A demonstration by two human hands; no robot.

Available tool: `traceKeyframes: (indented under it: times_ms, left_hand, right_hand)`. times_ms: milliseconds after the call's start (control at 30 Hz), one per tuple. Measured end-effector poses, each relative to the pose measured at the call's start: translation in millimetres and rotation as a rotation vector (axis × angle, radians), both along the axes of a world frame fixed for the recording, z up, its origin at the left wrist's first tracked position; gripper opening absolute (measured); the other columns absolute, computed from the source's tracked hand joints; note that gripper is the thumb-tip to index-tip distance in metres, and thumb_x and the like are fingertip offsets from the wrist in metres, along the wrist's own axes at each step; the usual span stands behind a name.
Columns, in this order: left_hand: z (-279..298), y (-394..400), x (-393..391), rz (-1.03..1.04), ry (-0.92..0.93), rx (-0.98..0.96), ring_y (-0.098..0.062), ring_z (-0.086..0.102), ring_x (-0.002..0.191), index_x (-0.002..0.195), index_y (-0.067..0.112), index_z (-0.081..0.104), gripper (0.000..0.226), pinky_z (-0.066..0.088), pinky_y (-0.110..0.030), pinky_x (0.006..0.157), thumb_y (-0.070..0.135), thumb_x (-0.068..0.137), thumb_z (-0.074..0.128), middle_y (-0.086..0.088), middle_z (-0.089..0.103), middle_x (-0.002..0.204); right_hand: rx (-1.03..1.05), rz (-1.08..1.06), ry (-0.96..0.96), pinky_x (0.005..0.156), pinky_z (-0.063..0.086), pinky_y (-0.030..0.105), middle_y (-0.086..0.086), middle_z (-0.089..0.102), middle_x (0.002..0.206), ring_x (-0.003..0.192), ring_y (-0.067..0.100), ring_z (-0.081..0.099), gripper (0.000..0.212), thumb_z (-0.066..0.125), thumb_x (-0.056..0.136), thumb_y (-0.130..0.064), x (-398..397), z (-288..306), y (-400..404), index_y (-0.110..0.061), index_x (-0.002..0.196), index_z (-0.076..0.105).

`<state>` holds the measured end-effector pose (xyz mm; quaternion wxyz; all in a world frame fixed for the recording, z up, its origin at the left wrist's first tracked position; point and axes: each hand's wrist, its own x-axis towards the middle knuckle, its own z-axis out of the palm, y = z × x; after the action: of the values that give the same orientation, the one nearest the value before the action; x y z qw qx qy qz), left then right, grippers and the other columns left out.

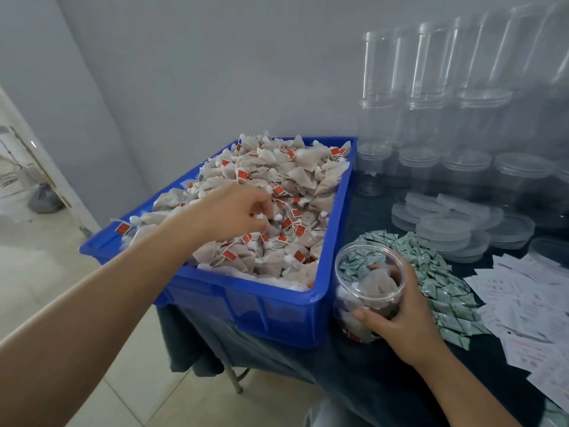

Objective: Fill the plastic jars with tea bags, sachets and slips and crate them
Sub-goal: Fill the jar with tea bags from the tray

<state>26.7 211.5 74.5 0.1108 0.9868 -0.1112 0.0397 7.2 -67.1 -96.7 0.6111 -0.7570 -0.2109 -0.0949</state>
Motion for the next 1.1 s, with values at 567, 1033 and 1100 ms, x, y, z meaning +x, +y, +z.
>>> traceKeyframes:
  times_ms: [567, 1033, 1100]
  left_hand:
    - [-25.0, 20.5, -5.0, 0.007, 0.306, 0.642, -0.011, 0.050, 0.082, 0.109, 0.027, 0.064, 0.022, 0.040, -0.024, 0.070, 0.037, 0.095, 0.051, 0.009, 0.052, 0.090]
    - [-2.7, -2.7, -0.7, -0.089, 0.064, -0.034, 0.001, 0.053, 0.087, 0.092, 0.025, 0.060, 0.012, 0.040, -0.014, 0.074, 0.036, 0.087, 0.063, 0.016, 0.053, 0.093]
    - [4.3, -12.2, -3.7, -0.075, 0.028, -0.147, 0.001, 0.056, 0.087, 0.092, 0.026, 0.060, 0.014, 0.041, -0.015, 0.073, 0.040, 0.087, 0.062, 0.016, 0.058, 0.093]
  right_hand:
    - [0.035, 0.025, -0.036, 0.088, 0.048, 0.009, -0.019, 0.060, 0.119, 0.107, -0.004, 0.061, 0.089, 0.085, 0.050, -0.045, -1.1, 1.2, -0.8, -0.074, 0.120, 0.038]
    - [0.004, 0.009, 0.005, 0.095, 0.045, 0.025, -0.036, 0.055, 0.117, 0.113, -0.008, 0.056, 0.095, 0.083, 0.047, -0.055, -2.2, 0.8, -0.8, -0.078, 0.123, 0.031]
    - [0.001, 0.009, 0.007, 0.094, 0.046, 0.026, -0.037, 0.056, 0.116, 0.112, -0.008, 0.057, 0.095, 0.082, 0.047, -0.055, -1.9, 0.8, -0.3, -0.077, 0.124, 0.032]
